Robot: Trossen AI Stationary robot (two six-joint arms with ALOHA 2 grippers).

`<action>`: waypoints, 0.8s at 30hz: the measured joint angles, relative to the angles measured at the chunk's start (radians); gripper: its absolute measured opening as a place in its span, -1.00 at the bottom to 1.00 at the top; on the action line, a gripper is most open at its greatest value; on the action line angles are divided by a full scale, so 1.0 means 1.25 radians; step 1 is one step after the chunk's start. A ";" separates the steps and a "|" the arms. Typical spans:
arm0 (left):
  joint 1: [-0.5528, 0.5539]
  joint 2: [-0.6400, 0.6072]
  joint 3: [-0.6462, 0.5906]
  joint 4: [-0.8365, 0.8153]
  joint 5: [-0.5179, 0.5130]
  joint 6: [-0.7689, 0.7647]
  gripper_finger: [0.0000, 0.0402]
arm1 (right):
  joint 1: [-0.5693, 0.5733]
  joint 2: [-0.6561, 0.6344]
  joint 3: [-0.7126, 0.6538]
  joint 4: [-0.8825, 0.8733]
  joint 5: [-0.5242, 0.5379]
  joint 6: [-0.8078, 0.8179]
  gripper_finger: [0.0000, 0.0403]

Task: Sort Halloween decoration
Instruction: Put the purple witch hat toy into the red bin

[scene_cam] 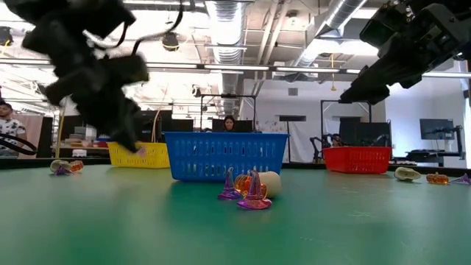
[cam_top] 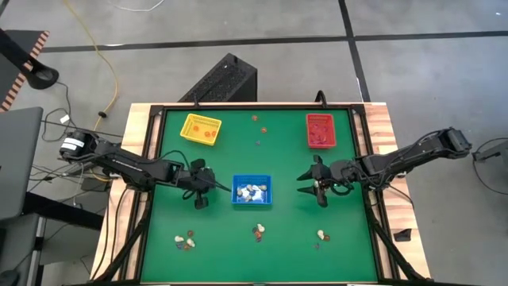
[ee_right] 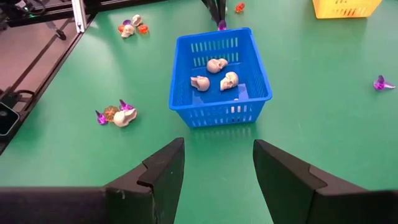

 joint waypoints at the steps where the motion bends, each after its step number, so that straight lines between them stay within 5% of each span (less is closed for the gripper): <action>1: 0.000 -0.001 0.017 0.009 0.000 0.013 -0.99 | 0.001 0.000 0.000 0.000 0.000 0.002 0.10; 5: 0.000 0.000 0.074 0.058 -0.002 0.081 -0.99 | 0.011 -0.016 0.000 0.000 0.000 -0.001 0.10; 13: 0.099 0.061 0.112 0.484 0.013 0.260 -1.00 | 0.010 -0.118 0.000 -0.040 0.000 -0.003 0.10; 18: 0.214 0.259 0.224 0.636 0.153 0.262 -1.00 | 0.026 -0.225 0.000 -0.017 0.000 -0.029 0.10; 24: 0.290 0.557 0.548 0.635 0.187 0.239 -1.00 | 0.078 -0.328 0.000 0.029 0.000 -0.064 0.10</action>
